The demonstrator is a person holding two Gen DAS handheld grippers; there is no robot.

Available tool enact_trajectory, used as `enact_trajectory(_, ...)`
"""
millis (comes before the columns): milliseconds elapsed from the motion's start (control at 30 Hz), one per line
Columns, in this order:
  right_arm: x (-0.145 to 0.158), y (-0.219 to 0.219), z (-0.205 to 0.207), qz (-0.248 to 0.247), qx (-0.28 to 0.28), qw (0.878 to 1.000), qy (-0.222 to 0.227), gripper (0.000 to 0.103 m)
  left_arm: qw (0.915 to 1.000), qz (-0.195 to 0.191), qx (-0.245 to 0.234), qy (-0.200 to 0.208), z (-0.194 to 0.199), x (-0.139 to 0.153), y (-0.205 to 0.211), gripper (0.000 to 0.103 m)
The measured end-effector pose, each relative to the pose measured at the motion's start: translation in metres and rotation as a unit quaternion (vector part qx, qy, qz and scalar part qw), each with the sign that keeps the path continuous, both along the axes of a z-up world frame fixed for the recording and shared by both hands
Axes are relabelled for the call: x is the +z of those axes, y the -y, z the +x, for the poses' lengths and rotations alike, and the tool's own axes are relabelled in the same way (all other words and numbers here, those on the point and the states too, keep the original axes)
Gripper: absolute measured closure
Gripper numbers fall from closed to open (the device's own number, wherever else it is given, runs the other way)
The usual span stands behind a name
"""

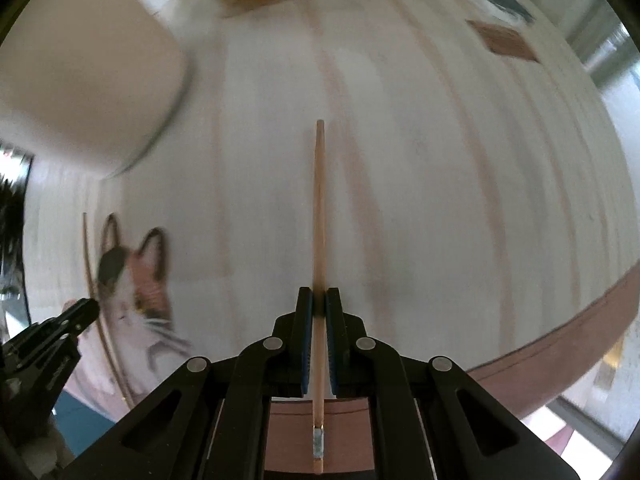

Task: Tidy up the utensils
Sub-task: 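Close the left tool on a chopstick while the right tool grasps another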

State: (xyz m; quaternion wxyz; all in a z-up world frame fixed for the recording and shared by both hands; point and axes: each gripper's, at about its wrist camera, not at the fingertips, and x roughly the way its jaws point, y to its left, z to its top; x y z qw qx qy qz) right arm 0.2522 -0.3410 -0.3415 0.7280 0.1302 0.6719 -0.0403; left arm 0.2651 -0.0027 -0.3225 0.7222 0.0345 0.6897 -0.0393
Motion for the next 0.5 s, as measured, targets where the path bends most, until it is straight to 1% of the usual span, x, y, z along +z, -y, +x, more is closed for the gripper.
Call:
enact_trajectory(133, 0.002, -0.028, 0.007, 0.0, 0.04, 0.999, 0.0, 0.096, 1.0, 0.001, -0.001, 0.0, -0.004, -0.002, -0.003, 0.099)
enact_trajectory(200, -0.001, -0.037, 0.008, -0.004, 0.054, 0.998, -0.009, 0.096, 1.0, 0.003, -0.003, 0.0, -0.012, -0.006, 0.01, 0.098)
enact_trajectory(300, -0.005, -0.043, 0.01, -0.014, 0.063, 0.998, -0.019, 0.096, 1.0, 0.008, -0.003, 0.0, -0.019, -0.008, 0.024, 0.098)
enact_trajectory(400, -0.01, -0.043, 0.012, -0.02, 0.067, 0.997, -0.023, 0.096, 0.9999, 0.01, -0.005, -0.001, -0.009, -0.015, 0.036, 0.098)
enact_trajectory(500, -0.011, -0.046, 0.011, -0.029, 0.068, 0.997, -0.03, 0.095, 1.0, 0.007, -0.004, -0.002, -0.003, -0.016, 0.037, 0.096)
